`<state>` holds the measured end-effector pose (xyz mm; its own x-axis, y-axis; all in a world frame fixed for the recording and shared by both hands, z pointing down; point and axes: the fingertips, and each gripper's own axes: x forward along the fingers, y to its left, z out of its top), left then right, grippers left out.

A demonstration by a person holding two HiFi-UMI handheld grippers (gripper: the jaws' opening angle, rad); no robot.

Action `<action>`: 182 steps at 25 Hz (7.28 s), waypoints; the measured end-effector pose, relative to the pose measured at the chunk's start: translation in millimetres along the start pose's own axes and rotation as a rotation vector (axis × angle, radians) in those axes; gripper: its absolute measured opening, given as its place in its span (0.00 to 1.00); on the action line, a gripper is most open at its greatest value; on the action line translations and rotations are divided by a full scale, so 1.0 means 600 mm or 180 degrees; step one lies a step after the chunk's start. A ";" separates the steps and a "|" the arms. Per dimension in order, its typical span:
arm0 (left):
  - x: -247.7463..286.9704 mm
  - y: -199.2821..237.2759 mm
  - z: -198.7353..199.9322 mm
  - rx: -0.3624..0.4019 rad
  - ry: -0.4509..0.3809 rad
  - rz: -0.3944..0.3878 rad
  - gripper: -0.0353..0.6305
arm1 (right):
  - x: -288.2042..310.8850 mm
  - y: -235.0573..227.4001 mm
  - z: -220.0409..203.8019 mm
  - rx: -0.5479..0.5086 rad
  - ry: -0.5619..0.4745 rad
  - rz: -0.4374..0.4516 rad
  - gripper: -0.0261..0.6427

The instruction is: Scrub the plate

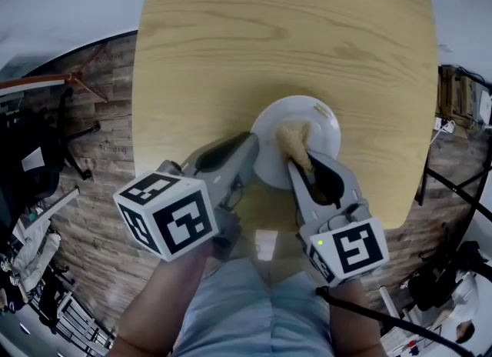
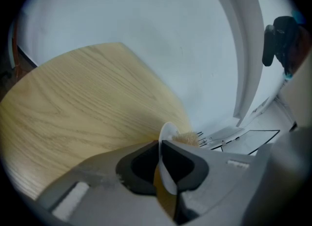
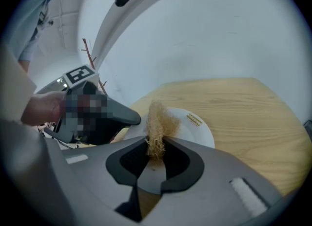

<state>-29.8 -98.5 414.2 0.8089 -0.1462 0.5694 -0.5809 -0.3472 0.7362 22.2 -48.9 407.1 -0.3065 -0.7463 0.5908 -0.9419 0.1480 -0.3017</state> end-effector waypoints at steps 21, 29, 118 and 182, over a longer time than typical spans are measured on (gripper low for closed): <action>-0.027 -0.037 0.038 0.0668 -0.0067 0.0210 0.12 | 0.027 -0.055 0.049 -0.0400 0.0721 -0.0451 0.14; -0.030 -0.043 0.045 0.0776 -0.0047 0.0194 0.12 | 0.041 -0.007 0.076 -0.0794 0.0724 -0.0252 0.14; -0.057 -0.031 0.037 0.1220 0.0085 0.0270 0.12 | 0.035 0.003 0.077 -0.0900 0.1043 -0.0053 0.14; -0.070 -0.038 0.037 0.1369 0.0053 0.0403 0.12 | 0.011 0.040 0.046 -0.1127 0.1138 0.0170 0.14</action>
<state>-48.5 -104.7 365.2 0.7302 -0.1985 0.6537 -0.5821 -0.6817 0.4432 1.3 -68.2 383.5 -0.3251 -0.4718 0.8196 -0.8935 0.4371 -0.1028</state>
